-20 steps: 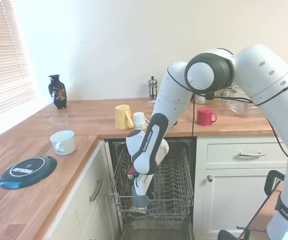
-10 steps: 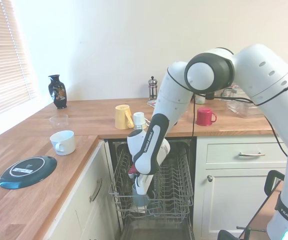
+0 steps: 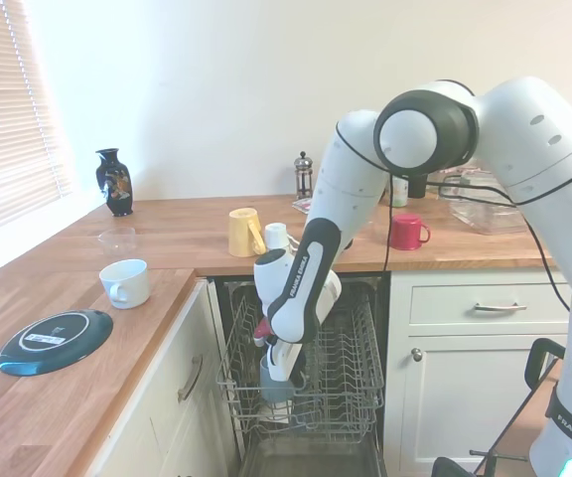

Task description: Unload a mug from dishwasher

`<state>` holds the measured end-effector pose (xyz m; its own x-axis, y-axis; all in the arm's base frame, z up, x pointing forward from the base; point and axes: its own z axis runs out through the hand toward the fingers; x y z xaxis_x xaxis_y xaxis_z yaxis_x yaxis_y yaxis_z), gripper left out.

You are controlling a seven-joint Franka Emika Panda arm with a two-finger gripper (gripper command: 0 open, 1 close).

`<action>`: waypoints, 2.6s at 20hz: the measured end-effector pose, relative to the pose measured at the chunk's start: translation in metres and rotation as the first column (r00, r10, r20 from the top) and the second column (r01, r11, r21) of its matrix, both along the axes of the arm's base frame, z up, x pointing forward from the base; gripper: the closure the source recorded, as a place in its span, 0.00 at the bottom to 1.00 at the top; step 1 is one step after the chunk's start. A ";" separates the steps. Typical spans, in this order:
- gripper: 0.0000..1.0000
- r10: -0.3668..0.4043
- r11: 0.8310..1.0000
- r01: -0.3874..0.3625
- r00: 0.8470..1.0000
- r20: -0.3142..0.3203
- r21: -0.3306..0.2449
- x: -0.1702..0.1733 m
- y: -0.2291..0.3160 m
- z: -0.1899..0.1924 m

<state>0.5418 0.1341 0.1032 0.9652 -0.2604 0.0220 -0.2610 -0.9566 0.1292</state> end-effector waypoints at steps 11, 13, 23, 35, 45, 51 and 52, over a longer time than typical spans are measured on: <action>1.00 -0.030 0.999 0.034 0.993 0.115 -0.032 -0.009 0.000 0.078; 1.00 -0.041 0.998 0.046 0.991 0.130 -0.036 -0.010 -0.002 0.097; 1.00 -0.116 0.993 0.121 0.977 0.177 -0.016 -0.008 -0.032 0.174; 1.00 -0.233 0.972 0.235 0.948 0.217 0.019 -0.003 -0.094 0.234; 1.00 -0.291 0.956 0.294 0.932 0.215 0.018 0.008 -0.128 0.272; 1.00 -0.324 0.945 0.325 0.926 0.193 0.027 0.010 -0.134 0.278; 1.00 -0.329 0.944 0.329 0.925 0.190 0.029 0.009 -0.136 0.278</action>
